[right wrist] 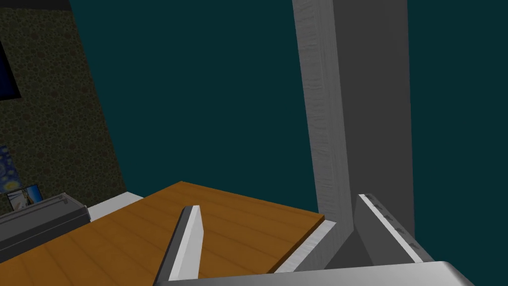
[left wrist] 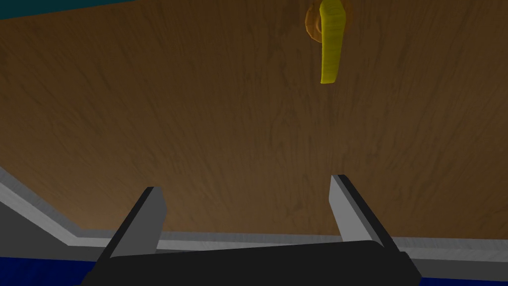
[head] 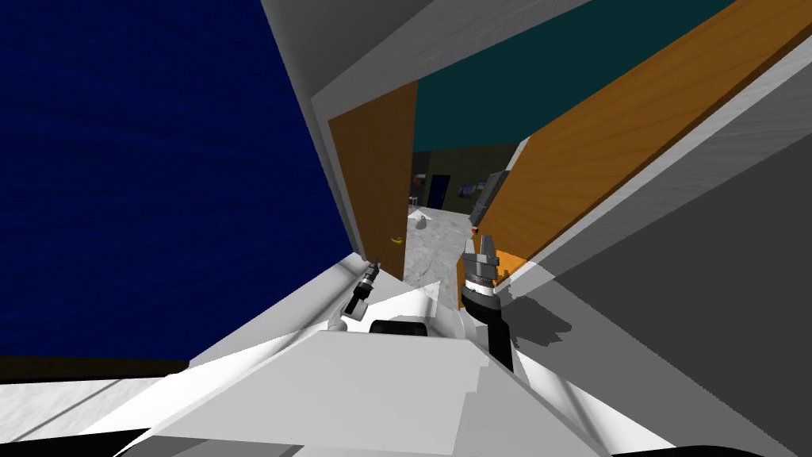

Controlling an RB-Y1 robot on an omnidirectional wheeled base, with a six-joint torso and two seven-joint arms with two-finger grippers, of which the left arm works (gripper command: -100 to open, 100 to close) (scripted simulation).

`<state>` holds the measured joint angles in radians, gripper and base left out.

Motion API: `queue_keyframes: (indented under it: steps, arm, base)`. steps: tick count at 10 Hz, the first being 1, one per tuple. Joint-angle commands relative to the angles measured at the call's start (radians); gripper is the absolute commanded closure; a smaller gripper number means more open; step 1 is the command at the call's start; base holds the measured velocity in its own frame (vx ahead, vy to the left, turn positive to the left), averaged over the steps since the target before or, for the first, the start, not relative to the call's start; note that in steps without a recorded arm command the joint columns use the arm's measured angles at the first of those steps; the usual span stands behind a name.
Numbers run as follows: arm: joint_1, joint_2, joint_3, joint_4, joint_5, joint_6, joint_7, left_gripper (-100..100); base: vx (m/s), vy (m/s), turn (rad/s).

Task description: Push the door open

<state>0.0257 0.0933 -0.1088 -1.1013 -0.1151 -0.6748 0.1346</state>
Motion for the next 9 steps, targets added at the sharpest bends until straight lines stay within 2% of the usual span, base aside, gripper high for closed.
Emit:
queue_keyframes:
  steps: [1,6,9]
  arm:
    - [-0.014,-0.005,-0.005,0.037,-0.005,-0.010,0.002,-100]
    - [-0.046,-0.014,-0.017,0.128,-0.017,-0.034,0.011,-100]
    - [-0.075,-0.024,-0.028,0.208,-0.028,-0.056,0.018,-100]
  base:
    - [0.094,0.063,-0.062]
    - [0.086,0.050,-0.059]
    - [0.128,0.072,-0.079]
